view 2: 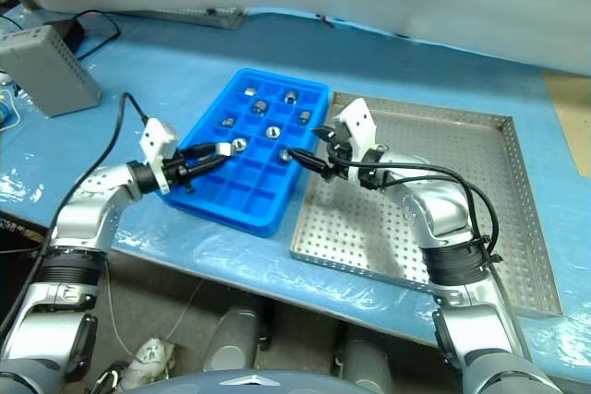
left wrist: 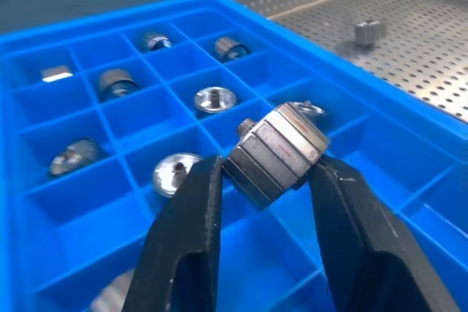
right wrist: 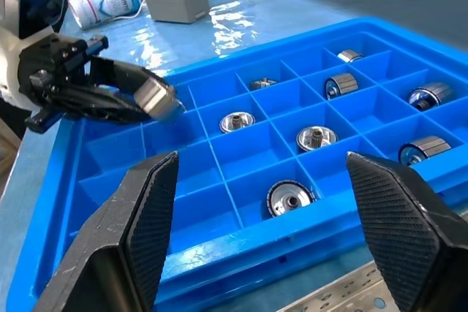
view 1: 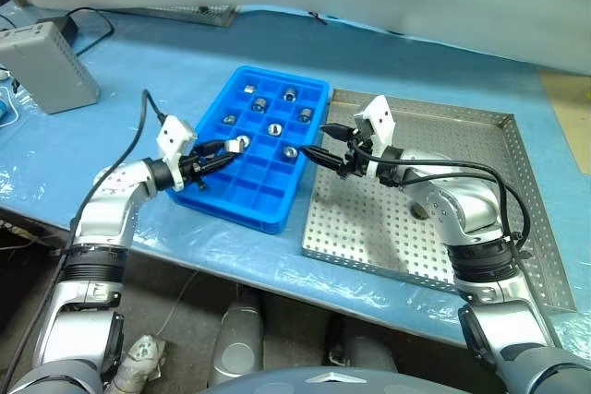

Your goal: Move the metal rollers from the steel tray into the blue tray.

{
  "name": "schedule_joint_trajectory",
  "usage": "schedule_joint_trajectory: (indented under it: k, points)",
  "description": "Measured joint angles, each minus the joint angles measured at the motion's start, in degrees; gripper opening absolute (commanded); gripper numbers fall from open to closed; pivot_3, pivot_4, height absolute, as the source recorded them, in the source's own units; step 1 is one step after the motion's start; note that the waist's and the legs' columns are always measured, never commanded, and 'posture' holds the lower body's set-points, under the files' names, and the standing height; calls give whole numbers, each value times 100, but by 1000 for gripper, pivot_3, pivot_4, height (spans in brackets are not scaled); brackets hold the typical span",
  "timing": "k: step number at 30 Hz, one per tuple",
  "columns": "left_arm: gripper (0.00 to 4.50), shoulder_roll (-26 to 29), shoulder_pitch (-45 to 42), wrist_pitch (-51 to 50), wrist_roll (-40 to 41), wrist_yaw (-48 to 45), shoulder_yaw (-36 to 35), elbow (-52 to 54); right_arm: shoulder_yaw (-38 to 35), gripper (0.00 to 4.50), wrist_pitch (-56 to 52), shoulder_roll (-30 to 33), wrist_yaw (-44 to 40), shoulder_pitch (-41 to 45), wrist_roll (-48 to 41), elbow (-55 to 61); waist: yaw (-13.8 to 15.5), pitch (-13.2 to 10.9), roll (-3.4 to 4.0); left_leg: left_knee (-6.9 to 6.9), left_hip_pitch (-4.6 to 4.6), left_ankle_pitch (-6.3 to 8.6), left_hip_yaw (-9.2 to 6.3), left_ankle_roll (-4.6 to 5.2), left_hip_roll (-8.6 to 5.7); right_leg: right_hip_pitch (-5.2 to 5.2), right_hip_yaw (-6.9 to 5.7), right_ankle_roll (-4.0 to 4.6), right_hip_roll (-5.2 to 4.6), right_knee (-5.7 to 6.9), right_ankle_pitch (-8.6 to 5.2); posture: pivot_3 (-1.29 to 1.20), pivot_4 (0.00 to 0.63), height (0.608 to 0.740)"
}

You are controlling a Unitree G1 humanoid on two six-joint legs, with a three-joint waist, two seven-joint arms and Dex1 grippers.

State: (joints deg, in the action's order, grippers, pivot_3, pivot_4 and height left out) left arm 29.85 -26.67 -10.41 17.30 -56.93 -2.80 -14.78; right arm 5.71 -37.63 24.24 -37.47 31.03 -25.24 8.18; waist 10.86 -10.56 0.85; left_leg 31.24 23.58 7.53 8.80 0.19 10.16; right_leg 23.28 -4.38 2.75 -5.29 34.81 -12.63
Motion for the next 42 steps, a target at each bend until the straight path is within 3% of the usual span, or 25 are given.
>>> schedule_joint_trajectory:
  k: [14, 20, 27, 30, 34, 42]
  points:
    - [1404, -48, 13, 33, -113, -182, 336, -193, -51, 3799, 4, 36, 93, -125, 113, -3, -55, 0, 0, 1, 0, -5, 0, -8, 10, 3, 1, 2, 12, 2, 0, 245, 150, 740]
    - [3382, -46, -146, 127, -315, -14, 337, -475, -60, 3842, 8, 35, 157, -126, 161, -4, -64, 0, 0, 0, -3, -6, 0, -10, 10, 1, 1, 2, 13, 4, 0, 243, 150, 740]
    - [3382, -71, -401, 102, -221, 3, 285, -537, -143, 3842, 13, 95, 158, -238, 178, 5, -46, 0, 0, 3, 2, -6, -1, -9, 9, 2, -1, 3, 13, 4, 0, 236, 150, 740]
    - [3382, -133, -747, -207, 166, -38, 112, -399, -233, 3842, -23, 310, 52, -344, 168, 98, -25, 0, -1, 10, 4, -6, -1, -8, 7, -1, 0, 3, 10, 5, 1, 223, 150, 740]
    - [3382, -349, -1026, -1469, 1287, -248, -177, 269, -574, 3842, -179, 1040, -409, -970, -9, 417, 7, 1, -2, 12, -1, -3, 2, -4, -1, -11, 0, 3, 1, -2, 0, 199, 150, 740]
    - [3382, -630, -649, -1636, 1160, -552, 587, 490, -1545, 3842, -412, 1646, -601, -2129, -261, 466, -63, 2, 0, 14, -13, -1, 4, 2, 14, -14, 1, 2, 16, 0, 0, 143, 150, 740]
